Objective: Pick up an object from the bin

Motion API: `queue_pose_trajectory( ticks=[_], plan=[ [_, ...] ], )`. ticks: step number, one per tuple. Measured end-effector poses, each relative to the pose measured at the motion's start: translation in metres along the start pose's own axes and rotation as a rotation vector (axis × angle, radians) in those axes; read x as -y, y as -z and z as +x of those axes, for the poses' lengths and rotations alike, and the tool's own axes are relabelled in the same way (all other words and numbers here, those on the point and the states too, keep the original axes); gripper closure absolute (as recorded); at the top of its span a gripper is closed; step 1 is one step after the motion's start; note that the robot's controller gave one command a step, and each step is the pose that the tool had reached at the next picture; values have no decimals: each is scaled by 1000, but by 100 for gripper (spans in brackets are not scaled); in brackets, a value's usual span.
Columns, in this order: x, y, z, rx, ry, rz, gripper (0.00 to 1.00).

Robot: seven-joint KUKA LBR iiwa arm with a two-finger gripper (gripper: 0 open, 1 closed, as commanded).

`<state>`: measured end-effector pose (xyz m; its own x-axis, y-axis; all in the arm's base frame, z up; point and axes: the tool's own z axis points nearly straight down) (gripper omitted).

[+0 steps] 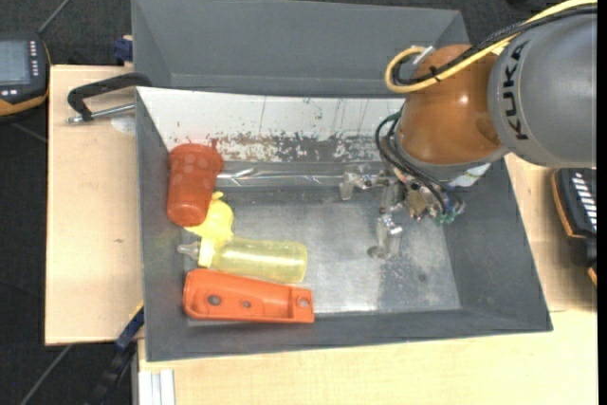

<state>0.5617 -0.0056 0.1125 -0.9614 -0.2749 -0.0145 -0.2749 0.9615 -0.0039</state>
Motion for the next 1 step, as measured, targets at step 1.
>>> queue_pose_trajectory(
  ticks=[1],
  plan=[
    [-23,-32,-33,9,-9,1,0]
  ],
)
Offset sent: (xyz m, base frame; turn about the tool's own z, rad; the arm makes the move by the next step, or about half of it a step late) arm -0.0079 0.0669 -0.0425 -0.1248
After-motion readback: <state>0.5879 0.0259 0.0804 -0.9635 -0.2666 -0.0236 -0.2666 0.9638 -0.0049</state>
